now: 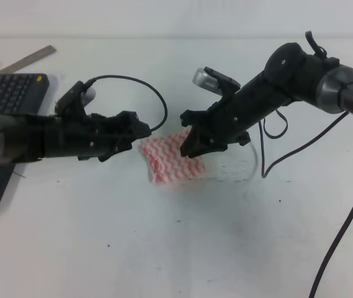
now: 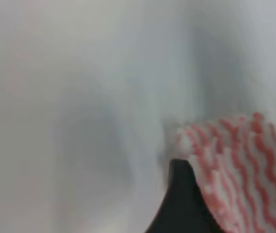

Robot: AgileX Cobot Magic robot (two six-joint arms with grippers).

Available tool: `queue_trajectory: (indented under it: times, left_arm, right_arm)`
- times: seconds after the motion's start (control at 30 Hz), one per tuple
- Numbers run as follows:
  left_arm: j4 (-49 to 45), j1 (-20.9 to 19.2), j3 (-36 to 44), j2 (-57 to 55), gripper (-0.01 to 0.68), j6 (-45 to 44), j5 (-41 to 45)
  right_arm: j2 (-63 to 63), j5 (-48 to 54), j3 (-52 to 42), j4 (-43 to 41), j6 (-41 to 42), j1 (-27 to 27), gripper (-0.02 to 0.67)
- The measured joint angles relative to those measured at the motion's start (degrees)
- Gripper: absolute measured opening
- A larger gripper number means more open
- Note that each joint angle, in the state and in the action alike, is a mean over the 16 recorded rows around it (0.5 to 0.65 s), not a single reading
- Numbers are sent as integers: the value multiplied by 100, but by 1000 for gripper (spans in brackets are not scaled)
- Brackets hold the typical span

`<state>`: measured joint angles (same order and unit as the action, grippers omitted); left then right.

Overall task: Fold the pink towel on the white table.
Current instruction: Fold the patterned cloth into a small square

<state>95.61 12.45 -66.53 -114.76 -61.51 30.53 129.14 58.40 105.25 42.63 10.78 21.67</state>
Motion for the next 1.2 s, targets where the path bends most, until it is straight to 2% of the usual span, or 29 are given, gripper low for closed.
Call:
queue_trajectory:
  times: [0.23, 0.57, 1.2]
  left_arm:
    - [42, 11, -46, -232, 412, 107, 138]
    - [9, 163, -248, -412, 349, 50, 99]
    - [18, 294, -347, -442, 133, -569, 36]
  right_arm:
    - [17, 1, 0, 6, 7, 0, 102]
    - [0, 12, -1, 9, 17, 0, 102]
    - [0, 26, 0, 5, 30, 0, 102]
